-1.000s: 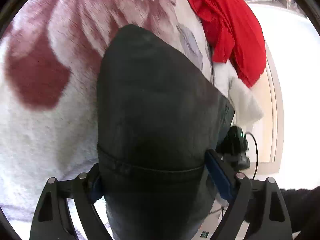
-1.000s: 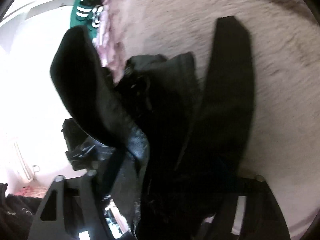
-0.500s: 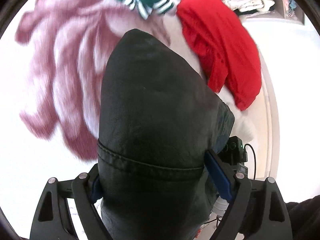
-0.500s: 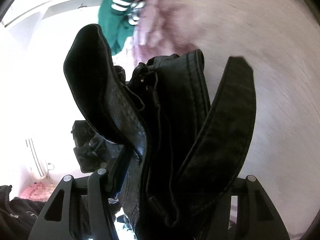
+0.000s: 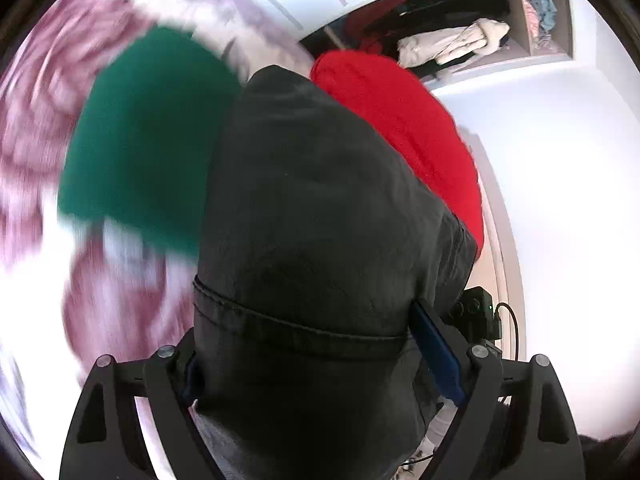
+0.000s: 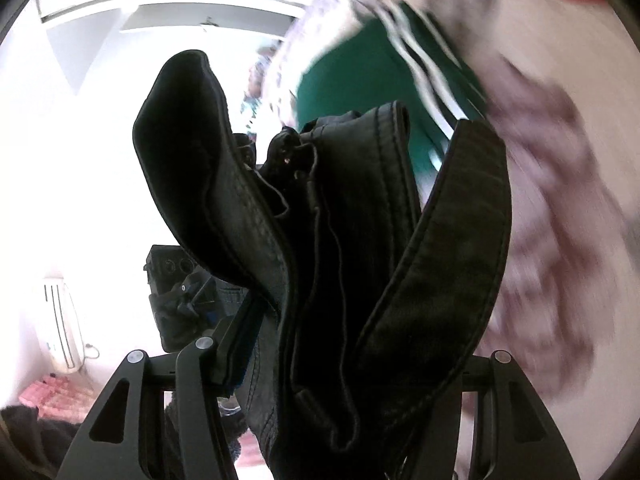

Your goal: Fold large clothes

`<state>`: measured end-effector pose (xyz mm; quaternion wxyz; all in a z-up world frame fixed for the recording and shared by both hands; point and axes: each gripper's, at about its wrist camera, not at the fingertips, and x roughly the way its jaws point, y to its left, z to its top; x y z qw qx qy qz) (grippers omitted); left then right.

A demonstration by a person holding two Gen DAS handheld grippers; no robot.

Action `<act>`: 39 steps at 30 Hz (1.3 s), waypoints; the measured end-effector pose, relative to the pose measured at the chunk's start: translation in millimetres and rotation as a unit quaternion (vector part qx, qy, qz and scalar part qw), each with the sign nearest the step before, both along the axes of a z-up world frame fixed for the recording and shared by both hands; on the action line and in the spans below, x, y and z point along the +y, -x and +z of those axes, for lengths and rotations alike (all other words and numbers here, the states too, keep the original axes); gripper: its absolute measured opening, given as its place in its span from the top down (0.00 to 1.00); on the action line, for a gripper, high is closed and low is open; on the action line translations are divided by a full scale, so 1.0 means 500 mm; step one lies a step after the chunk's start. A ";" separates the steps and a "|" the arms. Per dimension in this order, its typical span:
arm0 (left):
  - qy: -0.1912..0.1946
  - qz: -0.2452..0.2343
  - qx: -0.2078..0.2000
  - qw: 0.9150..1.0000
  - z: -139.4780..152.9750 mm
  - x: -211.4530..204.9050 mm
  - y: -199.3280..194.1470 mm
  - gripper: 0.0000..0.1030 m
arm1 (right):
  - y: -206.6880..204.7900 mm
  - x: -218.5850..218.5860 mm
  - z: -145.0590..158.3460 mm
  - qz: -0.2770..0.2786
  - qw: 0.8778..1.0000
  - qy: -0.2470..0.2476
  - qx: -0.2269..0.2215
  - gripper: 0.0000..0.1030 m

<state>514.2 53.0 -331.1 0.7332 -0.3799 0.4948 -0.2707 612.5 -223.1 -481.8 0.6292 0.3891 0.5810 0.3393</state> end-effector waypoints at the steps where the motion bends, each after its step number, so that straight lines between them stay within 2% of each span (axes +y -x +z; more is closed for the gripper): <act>1: -0.003 -0.001 -0.008 1.000 0.005 0.025 -0.039 0.16 | -0.038 0.017 0.006 -0.002 1.000 -0.001 -0.008 0.42; 4: -0.011 0.001 -0.026 1.000 0.008 0.065 -0.186 0.16 | -0.172 0.067 0.013 -0.008 1.000 -0.009 -0.023 0.42; 7: -0.018 0.001 -0.026 0.999 -0.017 0.090 -0.281 0.16 | -0.302 0.126 -0.016 -0.001 0.999 -0.011 -0.030 0.43; 10: -0.029 -0.004 -0.012 0.999 -0.075 0.111 -0.352 0.16 | -0.369 0.159 -0.075 0.004 1.000 -0.012 -0.019 0.43; 13: -0.050 -0.011 0.038 0.998 -0.181 0.129 -0.402 0.16 | -0.406 0.194 -0.167 0.010 1.000 -0.002 0.015 0.43; 15: -0.066 -0.020 0.058 0.996 -0.231 0.152 -0.402 0.16 | -0.418 0.203 -0.243 0.017 0.999 0.013 0.043 0.43; 18: -0.079 -0.044 0.059 0.994 -0.246 0.147 -0.397 0.15 | -0.422 0.210 -0.289 0.023 0.998 0.020 0.059 0.40; 20: -0.078 -0.052 0.070 0.993 -0.237 0.145 -0.387 0.15 | -0.423 0.205 -0.289 0.027 0.997 0.021 0.067 0.31; 22: -0.093 -0.055 0.079 0.991 -0.226 0.143 -0.376 0.15 | -0.435 0.210 -0.283 0.038 0.996 0.051 0.069 0.28; 24: -0.115 -0.044 0.083 0.989 -0.207 0.150 -0.361 0.15 | -0.436 0.215 -0.248 0.052 0.990 0.123 0.048 0.19; 26: -0.147 -0.022 0.082 0.985 -0.181 0.153 -0.347 0.15 | -0.429 0.219 -0.213 0.058 0.984 0.170 0.016 0.18; 27: -0.159 -0.008 0.077 0.984 -0.167 0.156 -0.340 0.15 | -0.423 0.220 -0.195 0.054 0.976 0.211 0.002 0.16; 29: -0.208 0.030 0.056 0.976 -0.130 0.163 -0.315 0.14 | -0.402 0.222 -0.161 0.040 0.958 0.282 -0.029 0.08; 31: -0.255 0.056 0.037 0.965 -0.102 0.164 -0.291 0.07 | -0.377 0.225 -0.134 0.024 0.942 0.329 -0.061 0.06; 32: -0.281 0.068 0.030 0.957 -0.087 0.160 -0.275 0.01 | -0.358 0.230 -0.116 0.017 0.929 0.361 -0.078 0.03; 34: -0.332 0.086 0.019 0.939 -0.071 0.149 -0.259 0.00 | -0.314 0.245 -0.072 0.005 0.907 0.406 -0.109 0.00; 35: -0.367 0.095 0.009 0.925 -0.053 0.134 -0.235 0.00 | -0.293 0.250 -0.048 -0.003 0.896 0.427 -0.122 0.00; 36: -0.389 0.101 0.007 0.916 -0.042 0.121 -0.229 0.00 | -0.275 0.256 -0.023 -0.009 0.884 0.448 -0.137 0.00; 37: -0.407 0.106 0.004 0.907 -0.034 0.113 -0.216 0.00 | -0.248 0.268 0.007 -0.021 0.865 0.474 -0.164 0.00; 39: -0.423 0.115 -0.005 0.899 -0.008 0.103 -0.190 0.00 | -0.207 0.279 0.055 -0.036 0.844 0.501 -0.189 0.00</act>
